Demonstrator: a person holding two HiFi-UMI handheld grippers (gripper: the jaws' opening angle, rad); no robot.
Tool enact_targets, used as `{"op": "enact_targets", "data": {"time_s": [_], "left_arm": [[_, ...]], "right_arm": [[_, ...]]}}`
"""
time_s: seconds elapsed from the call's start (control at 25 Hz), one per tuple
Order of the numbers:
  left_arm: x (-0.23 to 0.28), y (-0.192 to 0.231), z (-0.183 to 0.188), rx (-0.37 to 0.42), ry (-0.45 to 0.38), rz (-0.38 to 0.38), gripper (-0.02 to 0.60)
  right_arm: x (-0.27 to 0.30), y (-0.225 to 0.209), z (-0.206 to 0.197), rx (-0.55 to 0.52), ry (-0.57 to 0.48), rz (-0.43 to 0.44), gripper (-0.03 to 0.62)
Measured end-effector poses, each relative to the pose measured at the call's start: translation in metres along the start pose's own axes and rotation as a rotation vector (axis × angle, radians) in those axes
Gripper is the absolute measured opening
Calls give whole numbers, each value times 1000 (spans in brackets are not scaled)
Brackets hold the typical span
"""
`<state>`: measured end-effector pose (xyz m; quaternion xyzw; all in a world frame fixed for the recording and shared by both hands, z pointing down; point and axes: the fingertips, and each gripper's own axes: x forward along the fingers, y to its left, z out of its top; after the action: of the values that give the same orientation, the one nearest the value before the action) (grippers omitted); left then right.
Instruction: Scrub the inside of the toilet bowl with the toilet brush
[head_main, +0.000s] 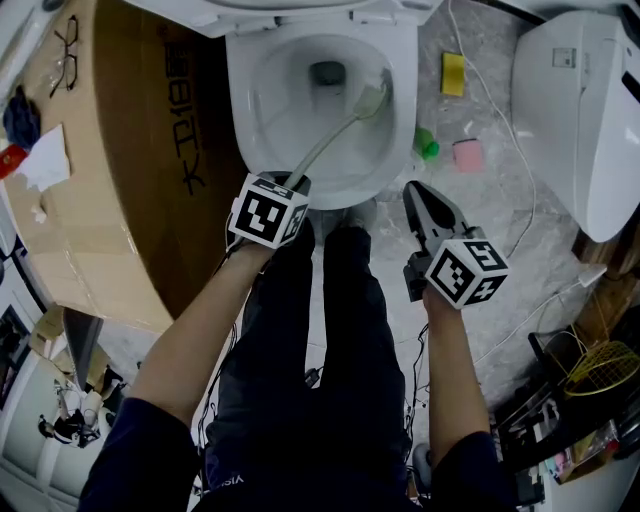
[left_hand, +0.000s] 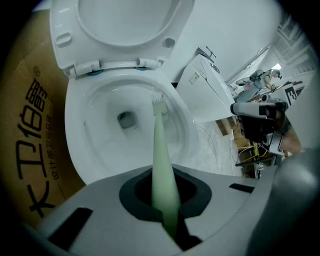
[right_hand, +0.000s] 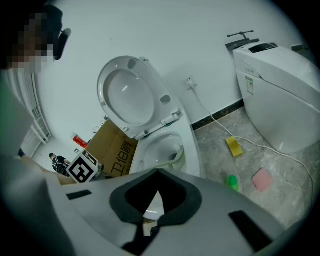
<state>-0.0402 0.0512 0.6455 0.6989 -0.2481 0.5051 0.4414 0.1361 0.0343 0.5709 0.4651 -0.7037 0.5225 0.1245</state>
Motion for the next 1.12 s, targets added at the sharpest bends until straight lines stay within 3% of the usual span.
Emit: {"op": "enact_targets", "data": {"time_s": [0.64, 1.12], "left_arm": [[-5, -20, -50, -1, 41, -66, 32], [-11, -15, -89, 4, 106, -55, 32]], "right_arm": [[13, 21, -11, -12, 16, 18, 5], [26, 38, -18, -29, 41, 35, 5]]}}
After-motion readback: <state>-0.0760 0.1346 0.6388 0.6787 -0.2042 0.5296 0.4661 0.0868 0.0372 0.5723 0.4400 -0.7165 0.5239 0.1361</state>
